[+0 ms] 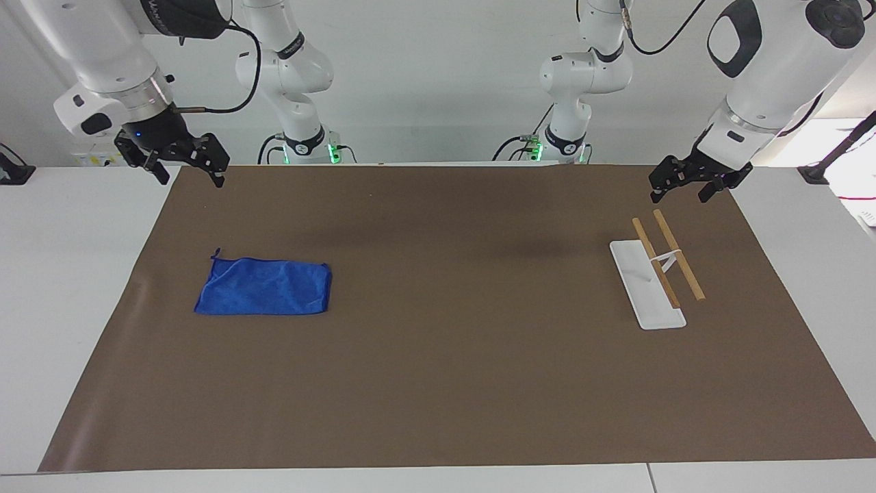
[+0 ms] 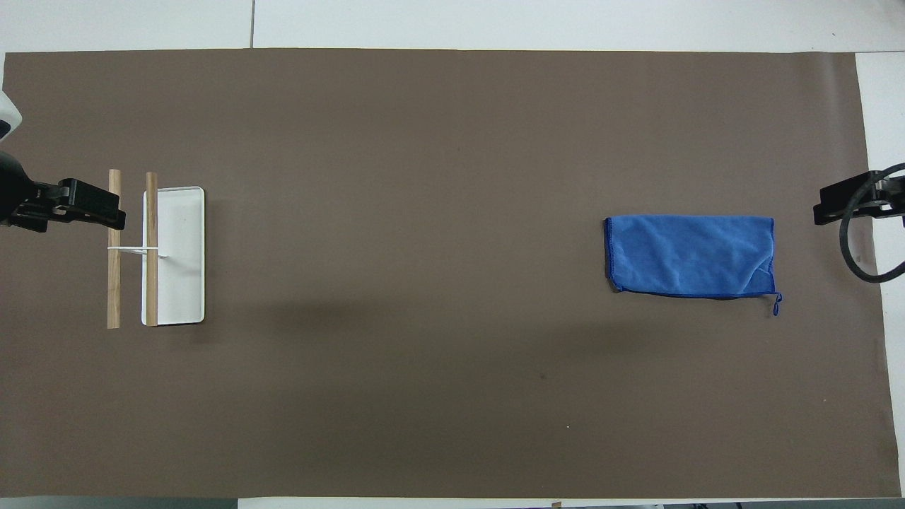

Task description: Right arm passes towel to left arm to hang

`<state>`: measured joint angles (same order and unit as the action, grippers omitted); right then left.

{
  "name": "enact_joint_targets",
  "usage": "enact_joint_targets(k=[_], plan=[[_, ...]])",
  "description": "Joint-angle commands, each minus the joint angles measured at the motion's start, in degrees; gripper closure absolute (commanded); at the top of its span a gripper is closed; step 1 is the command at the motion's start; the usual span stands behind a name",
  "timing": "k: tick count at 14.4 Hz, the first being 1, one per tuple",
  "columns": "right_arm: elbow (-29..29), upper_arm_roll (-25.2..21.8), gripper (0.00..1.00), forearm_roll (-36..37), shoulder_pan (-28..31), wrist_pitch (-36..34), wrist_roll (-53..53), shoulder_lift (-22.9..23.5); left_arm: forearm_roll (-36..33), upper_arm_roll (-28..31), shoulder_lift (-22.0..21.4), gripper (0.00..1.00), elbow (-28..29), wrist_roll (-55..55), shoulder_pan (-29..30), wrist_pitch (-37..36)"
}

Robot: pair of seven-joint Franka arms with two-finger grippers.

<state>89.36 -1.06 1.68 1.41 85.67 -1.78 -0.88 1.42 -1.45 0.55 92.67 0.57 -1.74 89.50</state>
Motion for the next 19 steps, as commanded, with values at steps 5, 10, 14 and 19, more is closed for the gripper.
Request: enact_joint_targets(k=[5,10,14,19], plan=[[-0.41,0.00,0.00,-0.89,0.26,0.02,0.99,0.17,-0.90,-0.22,-1.61,0.00,1.81,0.66,0.42,1.03],[0.82,0.00,0.00,-0.80,0.17,0.63,0.11,-0.35,-0.90,-0.22,-1.52,0.00,1.81,0.66,0.42,1.11],[1.61,0.09,0.00,-0.71,0.17,1.17,-0.07,-0.62,-0.90,-0.22,-1.61,0.00,1.81,0.66,0.42,1.11],[8.27,0.09,0.00,-0.80,0.17,7.56,-0.15,-3.25,-0.90,-0.22,-1.61,0.00,1.81,0.66,0.42,1.11]])
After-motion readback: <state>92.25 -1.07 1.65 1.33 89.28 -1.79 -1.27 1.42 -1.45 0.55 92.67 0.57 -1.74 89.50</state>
